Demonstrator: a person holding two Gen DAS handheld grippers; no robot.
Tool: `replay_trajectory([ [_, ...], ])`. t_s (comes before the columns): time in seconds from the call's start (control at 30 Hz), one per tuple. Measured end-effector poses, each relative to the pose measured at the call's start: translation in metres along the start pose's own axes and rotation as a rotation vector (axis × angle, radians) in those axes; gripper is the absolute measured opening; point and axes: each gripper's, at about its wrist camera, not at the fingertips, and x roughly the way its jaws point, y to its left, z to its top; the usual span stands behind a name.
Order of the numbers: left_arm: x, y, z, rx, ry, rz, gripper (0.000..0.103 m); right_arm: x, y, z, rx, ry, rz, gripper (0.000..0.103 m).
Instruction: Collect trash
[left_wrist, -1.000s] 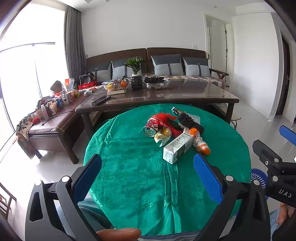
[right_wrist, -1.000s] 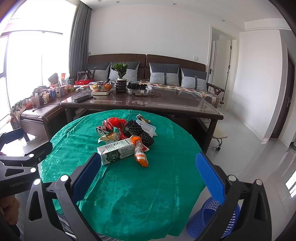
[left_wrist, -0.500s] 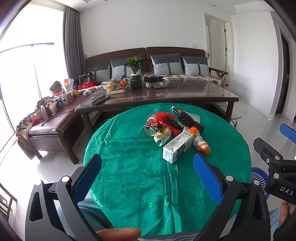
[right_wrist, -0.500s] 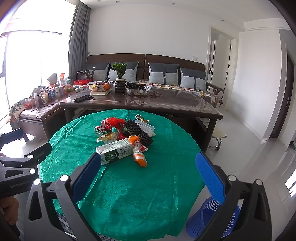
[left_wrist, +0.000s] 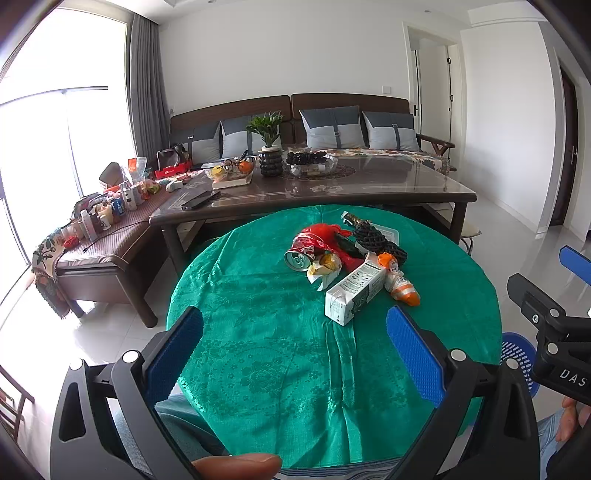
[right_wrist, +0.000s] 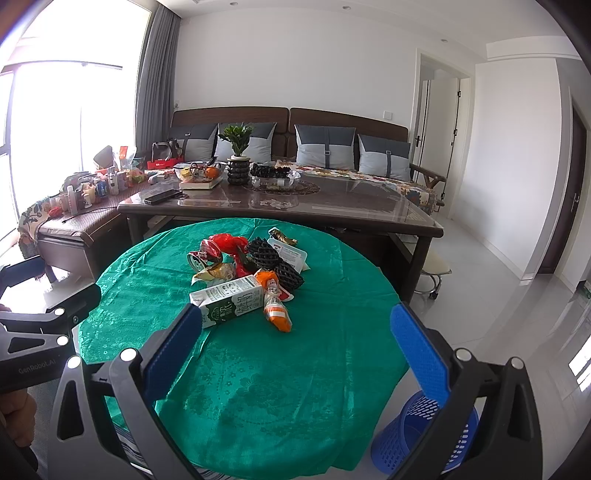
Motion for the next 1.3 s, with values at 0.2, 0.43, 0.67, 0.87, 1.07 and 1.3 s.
replay_trajectory([
  [0.2, 0.0, 0.0, 0.0, 0.001, 0.0, 0.001, 0.099, 0.0, 0.0, 0.0, 0.0, 0.0, 0.001, 0.098],
  [0.43, 0.0, 0.0, 0.0, 0.001, 0.001, 0.001, 0.099, -0.001, 0.0, 0.0, -0.001, 0.002, 0.0, 0.098],
  [0.67, 0.0, 0.0, 0.0, 0.002, 0.001, 0.001, 0.099, 0.001, -0.005, -0.003, 0.003, 0.003, -0.003, 0.098],
  [0.87, 0.0, 0.0, 0.0, 0.002, 0.001, 0.001, 0.099, 0.001, -0.005, -0.003, 0.002, 0.002, -0.003, 0.098],
  [1.07, 0.0, 0.0, 0.0, 0.003, 0.002, 0.0, 0.099, 0.004, -0.013, -0.008, 0.006, 0.005, -0.009, 0.098],
  [1.3, 0.0, 0.0, 0.0, 0.003, 0.002, 0.002, 0.099, 0.003, -0.013, -0.008, 0.004, 0.006, -0.011, 0.098],
])
